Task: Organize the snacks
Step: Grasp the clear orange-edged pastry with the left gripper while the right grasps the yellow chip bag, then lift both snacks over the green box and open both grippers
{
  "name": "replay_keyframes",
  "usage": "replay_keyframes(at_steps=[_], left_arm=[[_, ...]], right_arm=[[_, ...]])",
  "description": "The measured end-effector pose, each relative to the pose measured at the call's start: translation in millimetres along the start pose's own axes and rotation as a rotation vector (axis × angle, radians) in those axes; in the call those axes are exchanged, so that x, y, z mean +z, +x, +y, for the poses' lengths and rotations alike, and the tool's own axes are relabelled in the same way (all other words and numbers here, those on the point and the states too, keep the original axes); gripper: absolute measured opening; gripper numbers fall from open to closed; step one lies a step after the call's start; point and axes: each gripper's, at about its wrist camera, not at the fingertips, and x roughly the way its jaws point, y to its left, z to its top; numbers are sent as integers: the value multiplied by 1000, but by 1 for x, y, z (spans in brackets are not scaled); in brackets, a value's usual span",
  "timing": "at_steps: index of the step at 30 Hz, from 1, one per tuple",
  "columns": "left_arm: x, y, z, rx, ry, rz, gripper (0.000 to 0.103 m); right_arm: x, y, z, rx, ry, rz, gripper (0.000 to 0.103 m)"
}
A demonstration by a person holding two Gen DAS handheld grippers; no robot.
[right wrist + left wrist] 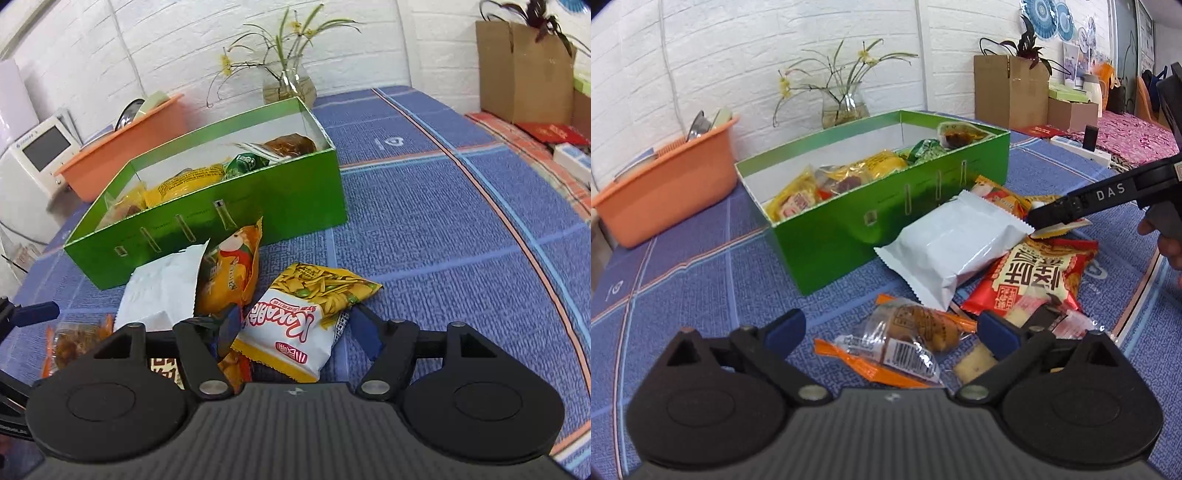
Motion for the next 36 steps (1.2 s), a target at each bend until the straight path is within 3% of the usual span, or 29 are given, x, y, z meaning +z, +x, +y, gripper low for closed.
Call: replay_keyframes(at_steps=[3,4,7,10,12,14,16,20,24,26,33,36], left_arm=[[0,7,4,-15,-25,27,92],[-1,10,6,-26,-48,46,85],[-8,7,9,-75,-126,34,71],[-18,-3,6,-68,-171,15,71],[-25,-11,8,-67,-227,5,68],[-32,-22,13,-70,-309,-13,57],[-38,-32,21,-86,-405,-36,53],[-49,-39,27,-79,-477,-43,50],[-45,-43,14,-71,-369,-6,52],[-44,-45,3,-49,-291,33,82],[-38,-60,-9,125,-89,20,85],[-29,-60,-4,156,-80,25,93]], right_arm=[[-1,2,-3,45,-74,-10,103],[-2,1,-5,62,-92,-12,103],[-6,-8,-12,84,-100,-17,89],[-9,-19,-17,82,-98,-32,82],[-12,-26,-17,93,-96,-45,81],[-14,-33,-16,117,-82,-56,81],[-15,-40,-14,148,-66,-76,80],[-14,-51,-3,205,-84,-105,80],[-16,-59,4,268,-100,-101,80],[-17,-62,5,279,-103,-101,80],[-21,-63,-3,287,-57,-93,80],[-21,-61,-8,296,-21,-78,80]])
